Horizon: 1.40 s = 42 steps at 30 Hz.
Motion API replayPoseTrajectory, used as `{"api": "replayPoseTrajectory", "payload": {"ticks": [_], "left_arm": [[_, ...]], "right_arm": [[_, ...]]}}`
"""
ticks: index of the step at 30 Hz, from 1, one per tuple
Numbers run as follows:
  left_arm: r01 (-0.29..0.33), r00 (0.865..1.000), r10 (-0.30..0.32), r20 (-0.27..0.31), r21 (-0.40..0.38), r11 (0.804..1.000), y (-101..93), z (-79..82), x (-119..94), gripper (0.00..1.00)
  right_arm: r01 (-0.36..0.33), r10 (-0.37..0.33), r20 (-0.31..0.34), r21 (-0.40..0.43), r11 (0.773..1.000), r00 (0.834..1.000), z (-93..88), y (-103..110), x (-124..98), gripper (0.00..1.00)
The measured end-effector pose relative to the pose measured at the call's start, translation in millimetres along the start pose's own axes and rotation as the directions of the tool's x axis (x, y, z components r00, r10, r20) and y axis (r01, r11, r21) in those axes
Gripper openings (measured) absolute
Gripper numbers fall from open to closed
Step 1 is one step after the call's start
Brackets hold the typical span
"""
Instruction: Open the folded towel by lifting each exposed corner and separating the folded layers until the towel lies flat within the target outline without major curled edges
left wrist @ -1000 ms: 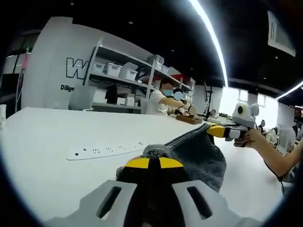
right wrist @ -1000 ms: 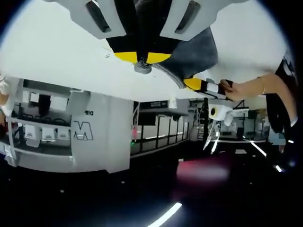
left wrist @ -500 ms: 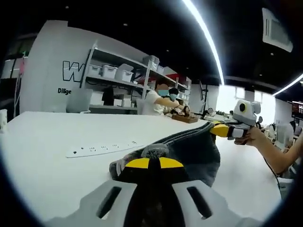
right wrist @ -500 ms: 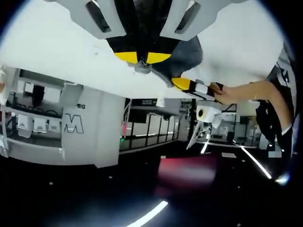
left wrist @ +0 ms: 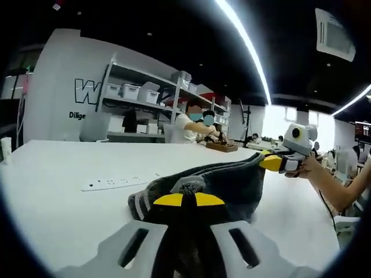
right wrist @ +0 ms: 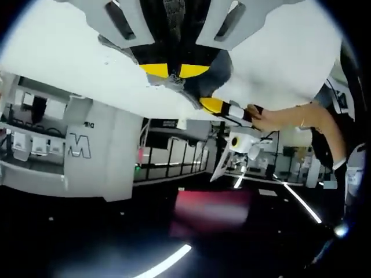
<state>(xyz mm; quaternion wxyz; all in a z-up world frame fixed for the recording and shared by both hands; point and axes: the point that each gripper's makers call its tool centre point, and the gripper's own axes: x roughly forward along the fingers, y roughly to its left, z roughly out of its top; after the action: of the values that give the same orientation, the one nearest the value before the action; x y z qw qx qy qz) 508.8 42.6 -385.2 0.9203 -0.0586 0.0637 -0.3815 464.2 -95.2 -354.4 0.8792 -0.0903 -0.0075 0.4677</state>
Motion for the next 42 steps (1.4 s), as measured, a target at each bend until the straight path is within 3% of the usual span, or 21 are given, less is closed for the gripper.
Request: {"api": "replayPoseTrajectory", "payload": {"ticks": [26, 42], "left_arm": [[0.027, 0.999, -0.026, -0.019, 0.053, 0.998, -35.5, -13.0, -33, 0.03], [0.055, 0.998, -0.054, -0.029, 0.041, 0.998, -62.3, -30.6, -58, 0.03]], "right_arm": [[-0.125, 0.124, -0.017, -0.101, 0.987, 0.992, -6.1, 53, -27, 0.00], [-0.262, 0.247, -0.095, -0.222, 0.939, 0.964, -19.8, 93, -45, 0.00]]}}
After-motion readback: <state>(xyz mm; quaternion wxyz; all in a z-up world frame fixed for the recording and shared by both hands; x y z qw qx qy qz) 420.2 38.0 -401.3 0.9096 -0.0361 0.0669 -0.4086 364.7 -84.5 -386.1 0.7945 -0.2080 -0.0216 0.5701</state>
